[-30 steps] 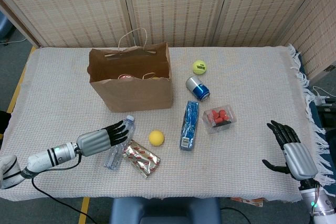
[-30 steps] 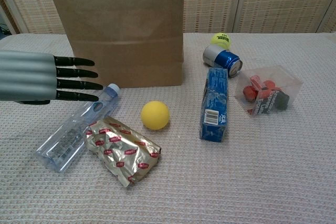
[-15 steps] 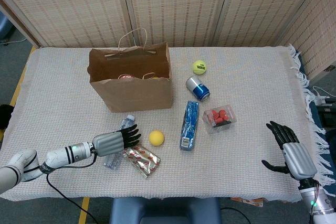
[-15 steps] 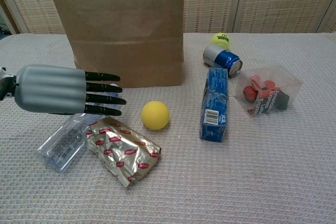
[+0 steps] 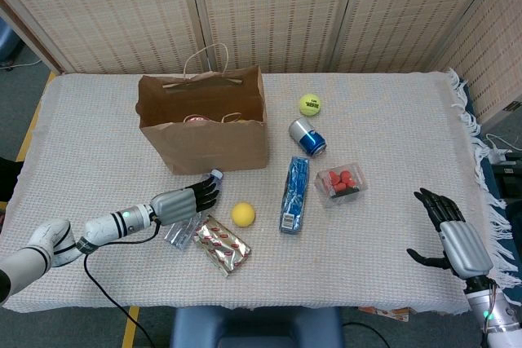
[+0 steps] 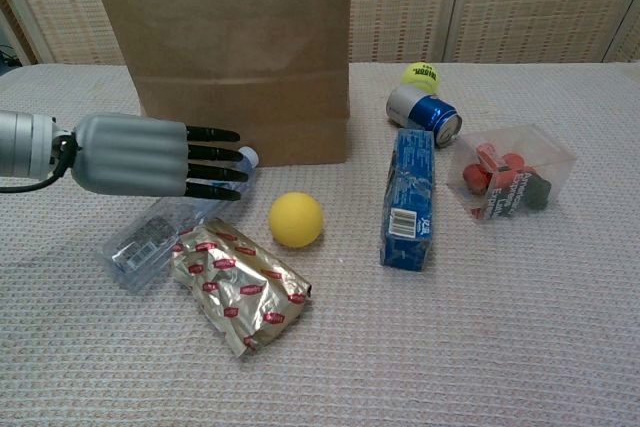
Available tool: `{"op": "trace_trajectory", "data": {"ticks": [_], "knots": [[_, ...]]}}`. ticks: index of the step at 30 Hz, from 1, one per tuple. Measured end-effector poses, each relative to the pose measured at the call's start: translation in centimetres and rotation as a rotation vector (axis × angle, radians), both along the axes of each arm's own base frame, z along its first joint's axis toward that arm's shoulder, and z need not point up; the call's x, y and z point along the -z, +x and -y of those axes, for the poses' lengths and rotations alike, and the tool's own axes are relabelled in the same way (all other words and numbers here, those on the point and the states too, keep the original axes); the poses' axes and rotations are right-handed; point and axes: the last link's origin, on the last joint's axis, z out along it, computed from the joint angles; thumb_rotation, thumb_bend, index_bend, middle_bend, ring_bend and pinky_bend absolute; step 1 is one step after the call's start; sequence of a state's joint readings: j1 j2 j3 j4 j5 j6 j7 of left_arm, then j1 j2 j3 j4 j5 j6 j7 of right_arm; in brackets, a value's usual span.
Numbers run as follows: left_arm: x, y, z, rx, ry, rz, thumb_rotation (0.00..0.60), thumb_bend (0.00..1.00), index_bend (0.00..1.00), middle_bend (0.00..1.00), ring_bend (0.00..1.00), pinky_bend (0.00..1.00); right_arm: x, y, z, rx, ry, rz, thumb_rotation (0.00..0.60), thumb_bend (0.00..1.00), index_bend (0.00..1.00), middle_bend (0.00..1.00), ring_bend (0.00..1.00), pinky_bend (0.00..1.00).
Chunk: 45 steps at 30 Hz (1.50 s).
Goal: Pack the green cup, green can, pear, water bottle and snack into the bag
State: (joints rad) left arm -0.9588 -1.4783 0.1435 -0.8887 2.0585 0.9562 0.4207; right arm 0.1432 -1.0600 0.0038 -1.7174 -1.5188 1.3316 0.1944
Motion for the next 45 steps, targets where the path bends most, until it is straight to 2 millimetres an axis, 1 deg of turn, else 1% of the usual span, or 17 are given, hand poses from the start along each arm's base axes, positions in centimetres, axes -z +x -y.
{"op": "trace_trajectory", "data": {"ticks": [7,17,19,20,21,24,26,27,28,30,33,37,40,45], "knots": [[-0.6,-0.8,-0.7,0.019,0.022,-0.041,0.6,0.38,0.0,0.0,0.0,0.02,0.0,0.0,0.0,0.007,0.007,0.0,0.6,0.07,0.0,0.0,0.0,0.0],[0.2,-1.5,-0.6,0.055,-0.004,-0.108,0.6,0.38,0.0,0.0,0.0,0.02,0.1,0.1,0.1,0.013,0.006,-0.003,0.6,0.07,0.0,0.0,0.0,0.0],[0.3,-1.7,-0.6,0.048,-0.008,-0.118,0.6,0.38,0.01,0.0,0.0,0.05,0.1,0.1,0.1,0.013,0.005,-0.003,0.6,0.07,0.0,0.0,0.0,0.0],[0.3,-1.9,-0.6,0.045,-0.012,-0.125,0.6,0.38,0.03,0.0,0.0,0.08,0.1,0.0,0.1,0.014,0.004,-0.003,0.6,0.07,0.0,0.0,0.0,0.0],[0.3,-2.0,-0.5,0.044,-0.017,-0.131,0.6,0.4,0.07,0.02,0.02,0.14,0.1,0.0,0.1,0.014,0.003,-0.002,0.6,0.07,0.0,0.0,0.0,0.0],[0.3,-2.5,-0.3,0.035,-0.04,-0.148,0.6,0.43,0.15,0.11,0.1,0.27,0.1,0.0,0.1,0.013,0.002,-0.001,0.6,0.07,0.0,0.0,0.0,0.0],[0.3,-2.7,-0.1,0.029,-0.053,-0.154,0.6,0.49,0.32,0.29,0.29,0.46,0.1,0.0,0.1,0.013,0.002,-0.001,0.6,0.07,0.0,0.0,0.0,0.0],[0.3,-2.9,0.0,0.026,-0.062,-0.157,0.6,0.53,0.43,0.4,0.4,0.57,0.1,0.1,0.1,0.013,0.002,0.0,0.6,0.07,0.0,0.0,0.0,0.0],[0.3,-3.1,0.2,0.023,-0.072,-0.162,0.6,0.56,0.53,0.49,0.49,0.64,0.1,0.0,0.1,0.013,0.001,-0.001,0.6,0.07,0.0,0.0,0.0,0.0],[0.1,-3.6,0.6,0.02,-0.096,-0.177,0.6,0.59,0.6,0.56,0.55,0.67,0.0,0.0,0.1,0.012,-0.002,0.001,0.6,0.07,0.0,0.0,0.0,0.0],[-0.7,-4.1,0.8,0.012,-0.103,-0.181,0.6,0.63,0.64,0.61,0.6,0.7,0.0,0.0,0.1,0.013,-0.008,0.002,0.6,0.07,0.0,0.0,0.0,0.0],[-2.1,-4.8,1.1,0.002,-0.101,-0.187,0.6,0.64,0.66,0.63,0.61,0.71,0.0,0.0,0.1,0.014,-0.01,0.002,0.6,0.07,0.0,0.0,0.0,0.0],[-3.6,-5.4,1.4,-0.008,-0.09,-0.184,0.6,0.65,0.66,0.63,0.62,0.71,0.0,0.0,0.1,0.011,-0.012,0.003,0.6,0.07,0.0,0.0,0.0,0.0],[-6.6,-5.8,1.5,-0.025,-0.039,-0.154,0.6,0.65,0.66,0.64,0.62,0.71,0.0,0.0,0.0,0.005,-0.019,0.002,0.6,0.07,0.0,0.0,0.0,0.0]]}}
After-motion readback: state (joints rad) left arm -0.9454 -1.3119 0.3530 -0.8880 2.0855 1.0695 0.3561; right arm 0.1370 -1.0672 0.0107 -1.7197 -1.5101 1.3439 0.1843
